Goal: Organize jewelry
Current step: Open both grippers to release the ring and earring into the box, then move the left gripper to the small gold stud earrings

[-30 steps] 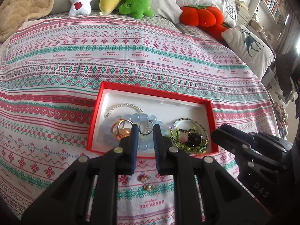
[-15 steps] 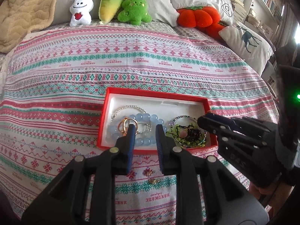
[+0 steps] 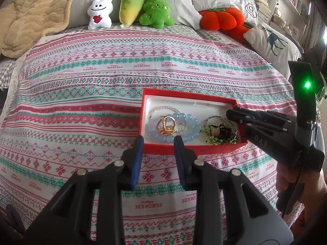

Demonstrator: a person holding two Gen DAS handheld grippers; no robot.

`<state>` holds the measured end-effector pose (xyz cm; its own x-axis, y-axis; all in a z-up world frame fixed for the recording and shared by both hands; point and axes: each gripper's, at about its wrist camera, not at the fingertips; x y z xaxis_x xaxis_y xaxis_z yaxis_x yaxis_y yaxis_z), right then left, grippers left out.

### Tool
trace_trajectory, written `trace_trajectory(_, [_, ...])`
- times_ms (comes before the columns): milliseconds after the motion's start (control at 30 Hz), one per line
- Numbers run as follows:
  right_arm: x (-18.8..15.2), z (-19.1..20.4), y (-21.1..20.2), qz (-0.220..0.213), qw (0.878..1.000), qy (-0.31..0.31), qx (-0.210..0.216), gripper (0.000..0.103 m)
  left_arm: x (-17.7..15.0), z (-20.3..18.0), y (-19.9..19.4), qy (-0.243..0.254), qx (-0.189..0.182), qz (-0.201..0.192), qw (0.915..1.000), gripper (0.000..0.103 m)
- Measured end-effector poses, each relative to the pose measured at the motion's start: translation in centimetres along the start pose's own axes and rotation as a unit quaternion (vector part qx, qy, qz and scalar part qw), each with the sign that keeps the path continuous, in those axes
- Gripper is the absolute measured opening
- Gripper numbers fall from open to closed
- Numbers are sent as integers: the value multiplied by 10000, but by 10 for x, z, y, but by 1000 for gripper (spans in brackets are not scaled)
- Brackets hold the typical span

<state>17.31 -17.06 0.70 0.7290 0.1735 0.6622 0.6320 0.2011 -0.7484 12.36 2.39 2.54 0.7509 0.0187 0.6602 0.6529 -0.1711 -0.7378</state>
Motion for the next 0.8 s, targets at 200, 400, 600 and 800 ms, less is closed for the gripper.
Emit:
trace_trajectory(200, [3,6,-8,-19,10000,-56,-7,31,-3,6,-8,-44,110,-28,9999,60])
trace_trajectory(400, [2,16,-32,-267,9995,-185,-23,65,-6,10,-16,-50,259,1,9997,76])
trace_trajectory(600, [-6,17,-54,-189,9991,-254,-298,66,-21,20,-16,-140,474,383,9980,83])
trace_trajectory(800, [-21,16,-68,2,9986,-237,-478,71,-36,29,-21,-231,608,675,9956,84])
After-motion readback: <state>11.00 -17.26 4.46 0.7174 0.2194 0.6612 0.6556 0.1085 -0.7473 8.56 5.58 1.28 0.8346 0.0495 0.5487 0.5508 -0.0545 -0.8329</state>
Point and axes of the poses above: each gripper's, at about its wrist camera, not at the fingertips, and y roughly the way its jaws point, z to its left, x to its top, and after that the axes turned 4 degrees about -z, right-handed
